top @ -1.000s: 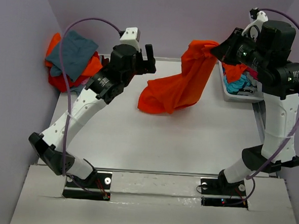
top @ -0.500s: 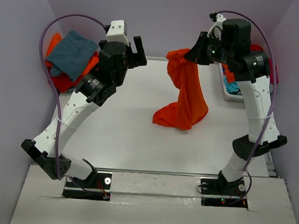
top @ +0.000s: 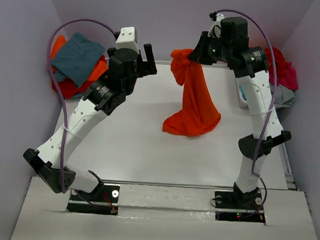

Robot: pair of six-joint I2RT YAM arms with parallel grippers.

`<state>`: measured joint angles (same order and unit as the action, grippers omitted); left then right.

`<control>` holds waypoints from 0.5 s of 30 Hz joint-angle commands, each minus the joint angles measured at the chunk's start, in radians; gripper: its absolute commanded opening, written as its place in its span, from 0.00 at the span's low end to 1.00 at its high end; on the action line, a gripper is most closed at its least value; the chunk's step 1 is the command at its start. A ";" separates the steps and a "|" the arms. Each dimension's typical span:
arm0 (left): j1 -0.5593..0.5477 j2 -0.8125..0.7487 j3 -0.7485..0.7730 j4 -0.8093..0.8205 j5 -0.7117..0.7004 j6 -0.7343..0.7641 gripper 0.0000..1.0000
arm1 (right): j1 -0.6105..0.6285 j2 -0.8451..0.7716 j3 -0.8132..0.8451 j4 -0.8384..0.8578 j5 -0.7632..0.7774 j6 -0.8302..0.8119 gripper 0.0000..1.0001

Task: Fold and stack the t-shirts
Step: Move the tshirt to the center of the board

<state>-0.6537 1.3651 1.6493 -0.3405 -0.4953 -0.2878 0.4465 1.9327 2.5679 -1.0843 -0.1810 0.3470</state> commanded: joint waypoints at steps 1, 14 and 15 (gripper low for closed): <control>0.000 -0.031 -0.028 0.060 -0.031 -0.024 0.99 | 0.056 -0.171 0.003 0.151 -0.066 -0.046 0.07; 0.000 -0.021 -0.040 0.081 -0.032 -0.036 0.99 | 0.075 -0.155 -0.259 0.011 0.066 -0.049 0.85; 0.000 -0.021 -0.043 0.083 -0.032 -0.034 0.99 | 0.075 -0.147 -0.258 -0.002 0.086 -0.048 0.99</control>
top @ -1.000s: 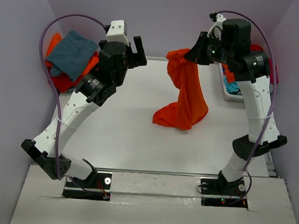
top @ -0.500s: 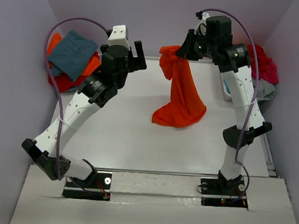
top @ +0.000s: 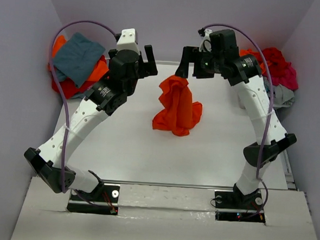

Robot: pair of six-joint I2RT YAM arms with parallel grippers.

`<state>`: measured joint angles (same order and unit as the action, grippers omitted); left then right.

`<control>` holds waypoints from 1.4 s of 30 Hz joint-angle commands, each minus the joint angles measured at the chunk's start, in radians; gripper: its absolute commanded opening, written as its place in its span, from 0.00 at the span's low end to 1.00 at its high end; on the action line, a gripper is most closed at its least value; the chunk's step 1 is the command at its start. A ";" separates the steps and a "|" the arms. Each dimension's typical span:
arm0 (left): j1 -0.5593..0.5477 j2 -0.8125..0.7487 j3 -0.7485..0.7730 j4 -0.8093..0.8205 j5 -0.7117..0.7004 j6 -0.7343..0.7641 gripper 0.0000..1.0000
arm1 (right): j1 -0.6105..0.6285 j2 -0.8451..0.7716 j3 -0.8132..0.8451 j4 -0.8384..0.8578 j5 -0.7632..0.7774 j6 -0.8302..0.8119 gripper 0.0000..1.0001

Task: Fold and stack the t-shirts
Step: Move the tshirt to the center of the board, then flatten out the tshirt

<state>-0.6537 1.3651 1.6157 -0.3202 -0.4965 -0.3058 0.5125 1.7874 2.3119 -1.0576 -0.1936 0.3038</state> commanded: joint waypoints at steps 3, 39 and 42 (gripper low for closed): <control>0.000 -0.023 -0.013 0.059 -0.030 -0.016 0.99 | 0.009 -0.009 -0.038 -0.044 0.117 0.009 1.00; 0.000 0.166 -0.424 -0.071 0.315 -0.222 0.99 | 0.089 -0.003 -0.884 0.243 -0.072 0.193 0.56; 0.009 0.193 -0.431 -0.075 0.334 -0.222 0.99 | 0.112 0.030 -0.882 0.261 -0.075 0.193 0.55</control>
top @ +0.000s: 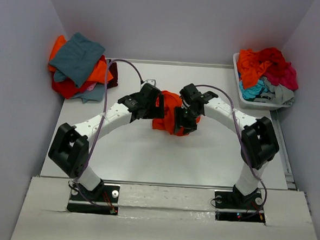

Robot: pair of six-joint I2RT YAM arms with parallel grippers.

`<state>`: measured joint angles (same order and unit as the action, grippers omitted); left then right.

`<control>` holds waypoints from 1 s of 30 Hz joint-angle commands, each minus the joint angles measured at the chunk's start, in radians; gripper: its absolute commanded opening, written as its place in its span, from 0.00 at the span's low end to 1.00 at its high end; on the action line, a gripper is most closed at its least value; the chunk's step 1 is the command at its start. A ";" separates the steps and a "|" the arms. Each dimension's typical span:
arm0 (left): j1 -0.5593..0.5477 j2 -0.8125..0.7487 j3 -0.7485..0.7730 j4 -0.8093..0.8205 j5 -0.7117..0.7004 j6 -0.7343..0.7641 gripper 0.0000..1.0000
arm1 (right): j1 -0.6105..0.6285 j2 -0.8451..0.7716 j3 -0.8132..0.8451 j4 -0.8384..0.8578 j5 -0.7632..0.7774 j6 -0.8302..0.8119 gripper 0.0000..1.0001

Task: Fold and stack the t-shirts
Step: Flatten out the tshirt

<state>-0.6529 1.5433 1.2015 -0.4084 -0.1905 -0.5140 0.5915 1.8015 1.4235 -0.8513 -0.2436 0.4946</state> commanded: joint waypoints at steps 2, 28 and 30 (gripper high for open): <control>0.009 0.031 -0.019 0.007 0.036 -0.012 0.99 | 0.033 0.038 0.017 0.054 -0.022 -0.001 0.54; 0.056 0.158 -0.031 0.023 0.172 0.019 0.94 | 0.042 0.058 0.006 0.054 0.015 -0.007 0.53; 0.056 0.164 -0.031 0.028 0.178 0.020 0.92 | 0.042 0.053 -0.001 0.057 0.020 -0.007 0.52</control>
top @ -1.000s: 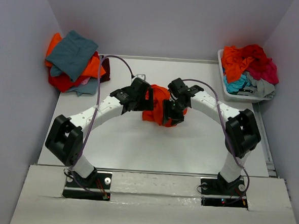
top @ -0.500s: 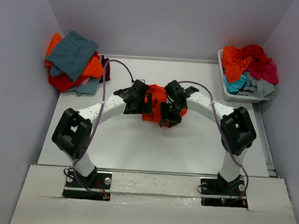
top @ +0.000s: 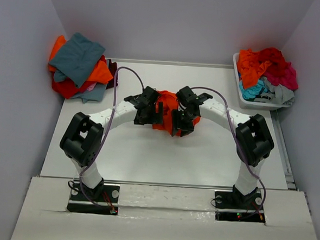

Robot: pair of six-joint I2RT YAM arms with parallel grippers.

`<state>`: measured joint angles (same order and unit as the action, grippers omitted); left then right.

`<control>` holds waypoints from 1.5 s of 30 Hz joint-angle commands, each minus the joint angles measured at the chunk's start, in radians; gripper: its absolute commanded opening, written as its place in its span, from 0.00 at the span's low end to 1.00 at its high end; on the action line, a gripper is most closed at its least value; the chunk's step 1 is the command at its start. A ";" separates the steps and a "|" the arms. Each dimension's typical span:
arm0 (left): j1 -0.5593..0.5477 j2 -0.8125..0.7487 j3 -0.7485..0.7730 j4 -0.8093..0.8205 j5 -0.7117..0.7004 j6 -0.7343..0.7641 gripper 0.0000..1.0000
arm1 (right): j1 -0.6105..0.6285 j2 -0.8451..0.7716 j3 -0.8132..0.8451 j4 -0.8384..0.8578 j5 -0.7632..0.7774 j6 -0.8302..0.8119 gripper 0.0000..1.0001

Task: Fold and stack the t-shirts
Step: Flatten out the tshirt

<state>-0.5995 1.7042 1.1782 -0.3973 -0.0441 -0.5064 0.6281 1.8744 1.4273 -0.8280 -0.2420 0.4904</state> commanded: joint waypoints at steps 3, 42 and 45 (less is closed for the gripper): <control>0.003 0.024 0.001 0.020 0.039 0.016 0.89 | 0.005 -0.030 -0.022 0.038 0.026 -0.001 0.52; 0.039 0.113 0.014 0.087 0.127 -0.012 0.65 | 0.005 -0.098 -0.119 0.058 0.102 0.005 0.51; 0.049 0.124 0.006 0.104 0.127 -0.012 0.63 | 0.005 -0.095 -0.111 0.055 0.109 0.001 0.50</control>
<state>-0.5678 1.8187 1.1786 -0.3202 0.0998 -0.5220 0.6281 1.8179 1.3079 -0.7986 -0.1555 0.4923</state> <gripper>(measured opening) 0.635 0.506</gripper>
